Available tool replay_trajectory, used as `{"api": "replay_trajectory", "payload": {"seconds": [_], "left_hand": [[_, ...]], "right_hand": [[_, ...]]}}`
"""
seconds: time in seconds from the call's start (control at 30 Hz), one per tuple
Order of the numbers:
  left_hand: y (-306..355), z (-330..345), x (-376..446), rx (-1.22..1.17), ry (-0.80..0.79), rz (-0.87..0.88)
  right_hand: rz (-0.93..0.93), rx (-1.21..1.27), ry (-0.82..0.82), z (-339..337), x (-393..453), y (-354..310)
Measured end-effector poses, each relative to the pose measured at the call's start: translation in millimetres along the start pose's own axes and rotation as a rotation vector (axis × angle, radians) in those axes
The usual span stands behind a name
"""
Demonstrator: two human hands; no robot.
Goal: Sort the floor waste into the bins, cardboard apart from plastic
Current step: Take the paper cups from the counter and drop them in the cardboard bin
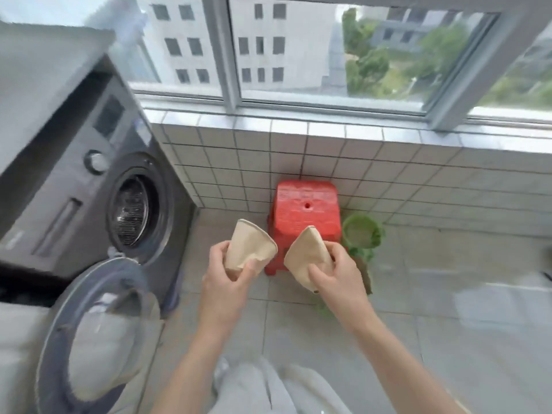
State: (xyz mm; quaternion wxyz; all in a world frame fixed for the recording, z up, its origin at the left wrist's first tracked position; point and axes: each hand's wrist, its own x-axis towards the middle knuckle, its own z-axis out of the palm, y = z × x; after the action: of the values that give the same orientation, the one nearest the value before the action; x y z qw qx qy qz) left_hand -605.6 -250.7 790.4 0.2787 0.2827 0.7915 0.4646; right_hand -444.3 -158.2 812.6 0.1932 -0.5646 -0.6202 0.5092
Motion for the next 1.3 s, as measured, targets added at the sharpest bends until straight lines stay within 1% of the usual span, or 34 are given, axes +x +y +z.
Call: {"api": "replay_trajectory", "payload": {"seconds": [0.1,0.23,0.3,0.4,0.57,0.73,0.87,1.0,1.13,1.2,1.3], "left_hand": [[-11.1,67.2,4.8,-0.071,-0.122,-0.101],[-26.1,152.9,15.3,-0.083,-0.310,-0.238],[-33.3,192.7,23.4,-0.072,-0.384,-0.288],[-50.9,249.6,44.4,0.017,-0.472,-0.346],[-95.4,345.9,99.8,0.279,-0.647,-0.365],[-149.1,435.8,152.0,0.481,-0.763,-0.358],[-215.8,493.3,178.1,0.570,-0.800,-0.401],[-286.0,534.5,192.2,0.676,-0.845,-0.419],[-340.3,565.5,203.3,0.749,-0.902,-0.399],[-359.2,579.1,207.0,0.783,-0.926,-0.349],[-375.8,596.8,211.7,0.827,-0.949,-0.230]], "right_hand": [[0.127,0.012,0.096,-47.8,14.6,47.5],[0.303,0.065,0.194,-98.3,39.9,108.3],[0.332,0.114,0.270,-118.3,59.3,137.8],[0.378,0.135,0.333,-140.3,99.5,179.6],[0.475,0.074,0.340,-157.0,172.9,255.9],[0.644,-0.009,0.261,-149.4,234.9,348.6],[0.691,-0.114,0.126,-118.8,275.5,433.9],[0.681,-0.241,-0.056,-79.1,310.0,507.5],[0.634,-0.371,-0.151,-41.9,347.2,565.1],[0.591,-0.467,-0.185,-28.4,364.3,584.3],[0.547,-0.598,-0.228,-16.8,383.9,600.8]]}}
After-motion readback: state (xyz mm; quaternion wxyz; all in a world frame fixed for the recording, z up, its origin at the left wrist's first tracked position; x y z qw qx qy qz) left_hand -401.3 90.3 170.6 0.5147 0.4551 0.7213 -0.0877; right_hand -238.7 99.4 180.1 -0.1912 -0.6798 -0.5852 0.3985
